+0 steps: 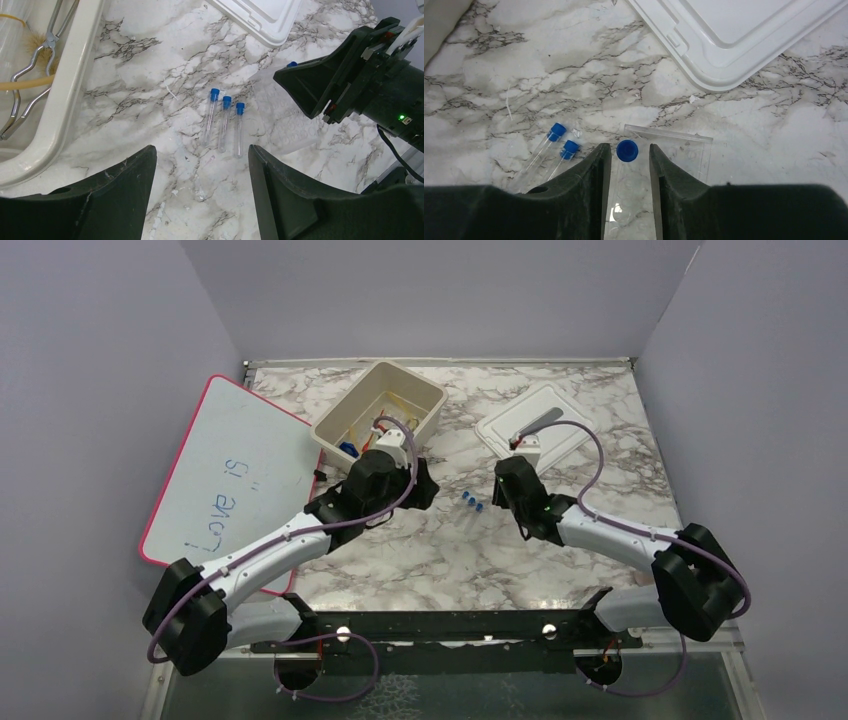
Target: Organize the chemistry lab equipment
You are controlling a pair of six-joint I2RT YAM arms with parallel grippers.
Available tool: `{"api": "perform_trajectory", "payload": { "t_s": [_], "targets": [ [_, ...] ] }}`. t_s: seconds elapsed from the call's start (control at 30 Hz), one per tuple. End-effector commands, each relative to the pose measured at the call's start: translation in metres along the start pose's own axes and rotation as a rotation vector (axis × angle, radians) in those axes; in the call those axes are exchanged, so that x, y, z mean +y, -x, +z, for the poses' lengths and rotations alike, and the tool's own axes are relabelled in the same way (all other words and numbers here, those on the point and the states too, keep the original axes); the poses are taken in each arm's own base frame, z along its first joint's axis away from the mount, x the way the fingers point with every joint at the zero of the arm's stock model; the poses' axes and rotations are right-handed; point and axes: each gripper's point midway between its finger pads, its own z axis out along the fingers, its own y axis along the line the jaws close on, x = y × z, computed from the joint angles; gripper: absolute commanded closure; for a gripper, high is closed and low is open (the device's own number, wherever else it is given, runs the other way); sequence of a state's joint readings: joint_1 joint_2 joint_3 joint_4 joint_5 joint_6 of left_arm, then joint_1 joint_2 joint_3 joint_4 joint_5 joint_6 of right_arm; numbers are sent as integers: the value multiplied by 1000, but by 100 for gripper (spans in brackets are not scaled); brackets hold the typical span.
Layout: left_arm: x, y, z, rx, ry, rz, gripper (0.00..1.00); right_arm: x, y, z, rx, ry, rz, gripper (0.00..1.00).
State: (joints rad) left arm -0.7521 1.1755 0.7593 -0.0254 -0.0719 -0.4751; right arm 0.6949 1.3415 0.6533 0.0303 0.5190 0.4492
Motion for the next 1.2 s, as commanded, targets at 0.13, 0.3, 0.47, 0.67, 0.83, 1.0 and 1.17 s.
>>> {"api": "perform_trajectory", "payload": {
  "t_s": [0.13, 0.3, 0.47, 0.67, 0.83, 1.0, 1.17],
  "targets": [
    [-4, 11, -10, -45, -28, -12, 27, -9, 0, -18, 84, -58, 32, 39],
    [1, 1, -8, -41, -35, -26, 26, -4, 17, -28, 102, -61, 59, 37],
    [-10, -8, -4, -9, -105, -19, 28, 4, 41, -42, 94, -46, 129, 37],
    [-36, -31, 11, 99, -251, -63, 51, -2, 60, -48, 161, -84, 268, 63],
    [-59, -49, 35, 188, -330, -75, 57, -14, 68, -43, 205, -13, 362, 67],
    [-66, -68, 71, 265, -276, -8, 65, -41, 64, -39, 243, -12, 450, 67],
    [-74, -95, 90, 343, -199, 91, 68, -53, 60, -42, 213, 3, 469, 66]
  ]
}}
